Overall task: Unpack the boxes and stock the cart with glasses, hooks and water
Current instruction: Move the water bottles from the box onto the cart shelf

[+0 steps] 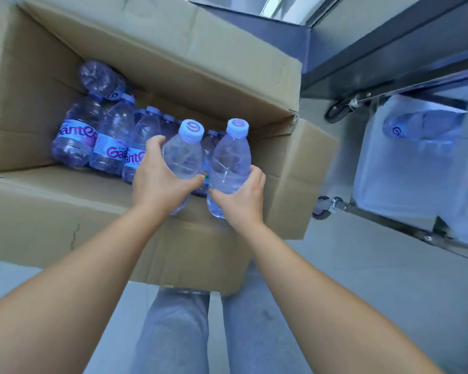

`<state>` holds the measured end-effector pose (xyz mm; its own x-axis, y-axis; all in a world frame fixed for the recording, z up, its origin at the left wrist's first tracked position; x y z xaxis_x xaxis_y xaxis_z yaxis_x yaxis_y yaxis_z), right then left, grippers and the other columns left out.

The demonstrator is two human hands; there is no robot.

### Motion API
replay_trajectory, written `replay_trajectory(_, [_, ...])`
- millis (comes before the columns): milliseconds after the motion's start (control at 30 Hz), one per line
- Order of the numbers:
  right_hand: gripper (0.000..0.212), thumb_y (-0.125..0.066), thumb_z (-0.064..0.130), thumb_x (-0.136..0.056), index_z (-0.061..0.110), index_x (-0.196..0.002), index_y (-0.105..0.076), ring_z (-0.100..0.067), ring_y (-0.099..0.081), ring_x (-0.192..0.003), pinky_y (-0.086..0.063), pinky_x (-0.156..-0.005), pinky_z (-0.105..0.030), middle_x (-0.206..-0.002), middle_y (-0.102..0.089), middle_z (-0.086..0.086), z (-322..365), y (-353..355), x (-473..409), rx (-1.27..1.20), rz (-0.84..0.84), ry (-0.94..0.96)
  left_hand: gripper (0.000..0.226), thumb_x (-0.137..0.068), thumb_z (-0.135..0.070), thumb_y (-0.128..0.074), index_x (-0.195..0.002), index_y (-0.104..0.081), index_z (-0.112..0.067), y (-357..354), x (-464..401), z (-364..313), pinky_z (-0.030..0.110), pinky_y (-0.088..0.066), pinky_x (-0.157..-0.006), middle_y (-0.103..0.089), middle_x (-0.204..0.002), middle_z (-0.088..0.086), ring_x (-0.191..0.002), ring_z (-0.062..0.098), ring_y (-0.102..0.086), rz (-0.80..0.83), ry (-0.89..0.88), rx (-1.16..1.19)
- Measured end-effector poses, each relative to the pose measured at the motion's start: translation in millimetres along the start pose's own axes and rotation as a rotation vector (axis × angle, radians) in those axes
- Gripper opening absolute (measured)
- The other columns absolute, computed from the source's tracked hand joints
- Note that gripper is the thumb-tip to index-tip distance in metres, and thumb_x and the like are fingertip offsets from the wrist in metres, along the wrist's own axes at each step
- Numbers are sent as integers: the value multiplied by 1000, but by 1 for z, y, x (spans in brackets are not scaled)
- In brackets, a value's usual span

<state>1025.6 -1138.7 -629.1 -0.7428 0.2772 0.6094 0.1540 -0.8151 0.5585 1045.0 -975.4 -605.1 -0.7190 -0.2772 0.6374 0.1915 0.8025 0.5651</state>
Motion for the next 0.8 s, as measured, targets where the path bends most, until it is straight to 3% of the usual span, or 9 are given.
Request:
replay_trajectory(67, [67, -79, 18, -61, 14, -115, -40, -20, -51, -108, -46, -89, -31, -112, -45, 0, 7, 24, 20, -37, 4, 15, 78, -65, -31, -82, -127, -37, -19, 8, 26, -20, 28, -36, -79, -55, -115, -3, -110, 23, -52, -11, -37, 16])
replay_trajectory(167, [65, -70, 35, -49, 34, -102, -33, -25, -59, -97, -54, -80, -45, -111, -55, -3, 9, 59, 51, -122, 19, -33, 72, -63, -33, -83, -120, -41, -19, 9, 67, -47, 26, -35, -77, -57, -109, -3, -105, 21, -54, 7, -84, 3])
replay_trajectory(233, [58, -70, 38, -48, 39, -90, -30, -21, -58, -96, -54, -81, -44, -111, -54, -1, 0, 85, 72, -157, 15, -42, 71, -61, -35, -83, -117, -42, -19, 1, 93, -58, 28, -38, -76, -59, -112, -1, -104, 22, -56, 16, -118, -13])
replay_trajectory(333, [57, -74, 31, -51, 40, -87, -31, -17, -59, -98, -54, -78, -43, -109, -54, 3, -24, 131, 104, -182, -2, -7, 71, -61, -34, -84, -118, -44, -18, -19, 142, -74, 32, -41, -79, -60, -112, 3, -105, 25, -56, 13, -171, -30])
replay_trajectory(500, [66, -74, 34, -47, 32, -99, -34, -23, -58, -101, -54, -77, -43, -107, -56, 1, -109, 206, 153, -204, -95, 32, 65, -60, -28, -86, -111, -47, -15, -90, 233, -88, 33, -42, -79, -61, -103, 5, -100, 26, -58, 19, -272, -29])
replay_trajectory(667, [58, -72, 33, -44, 46, -85, -33, -26, -63, -86, -55, -64, -38, -95, -62, 0, -218, 292, 197, -263, -218, 60, 63, -63, -32, -84, -112, -46, -20, -186, 336, -106, 28, -40, -67, -57, -87, -5, -83, 21, -59, 89, -323, -101])
replay_trajectory(733, [51, -70, 31, -45, 38, -88, -42, -26, -63, -75, -53, -57, -39, -87, -63, -3, -258, 321, 211, -272, -223, 53, 61, -64, -34, -83, -109, -45, -22, -219, 375, -114, 28, -37, -60, -54, -77, -8, -70, 16, -56, 127, -322, -153])
replay_trajectory(800, [43, -68, 31, -45, 21, -82, -49, -25, -57, -61, -50, -49, -38, -74, -60, -8, -292, 344, 217, -260, -184, 38, 64, -61, -37, -84, -111, -48, -21, -250, 399, -120, 28, -36, -64, -54, -83, -5, -81, 20, -57, 162, -346, -191])
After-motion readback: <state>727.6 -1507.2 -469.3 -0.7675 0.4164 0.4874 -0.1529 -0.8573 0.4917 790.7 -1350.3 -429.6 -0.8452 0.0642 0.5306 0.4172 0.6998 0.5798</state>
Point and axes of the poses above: each hand's wrist, its own x-axis away from the middle knuckle, its own y-axis out of the back of the hand, z = x × y, the point moved 4 cm from there along -x, towards the middle knuckle
